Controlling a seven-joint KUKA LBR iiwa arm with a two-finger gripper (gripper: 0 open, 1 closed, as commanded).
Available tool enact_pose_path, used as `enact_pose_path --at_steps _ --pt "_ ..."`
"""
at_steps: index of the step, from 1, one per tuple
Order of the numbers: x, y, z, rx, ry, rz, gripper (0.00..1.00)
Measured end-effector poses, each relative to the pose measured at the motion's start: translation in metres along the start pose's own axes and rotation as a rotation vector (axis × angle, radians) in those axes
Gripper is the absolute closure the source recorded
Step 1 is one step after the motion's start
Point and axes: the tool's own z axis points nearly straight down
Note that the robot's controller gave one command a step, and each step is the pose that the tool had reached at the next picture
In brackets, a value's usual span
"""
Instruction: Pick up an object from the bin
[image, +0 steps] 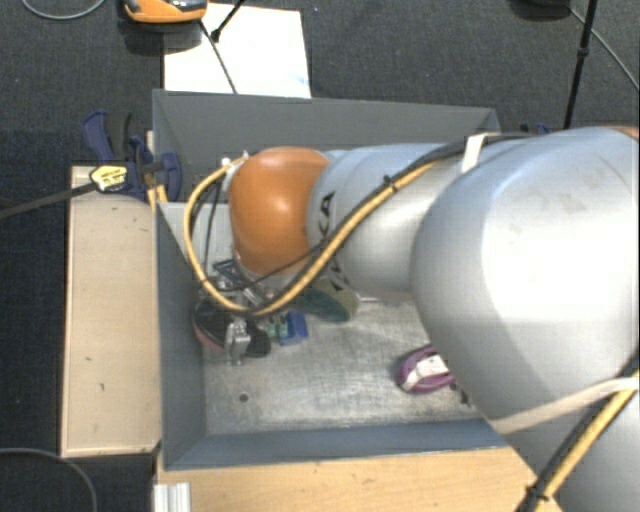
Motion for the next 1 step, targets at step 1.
enact_pose_path --at_steps 1 --pt "0.0057 0.0056 -0.1149 -0.001 -0.008 -0.032 1.0"
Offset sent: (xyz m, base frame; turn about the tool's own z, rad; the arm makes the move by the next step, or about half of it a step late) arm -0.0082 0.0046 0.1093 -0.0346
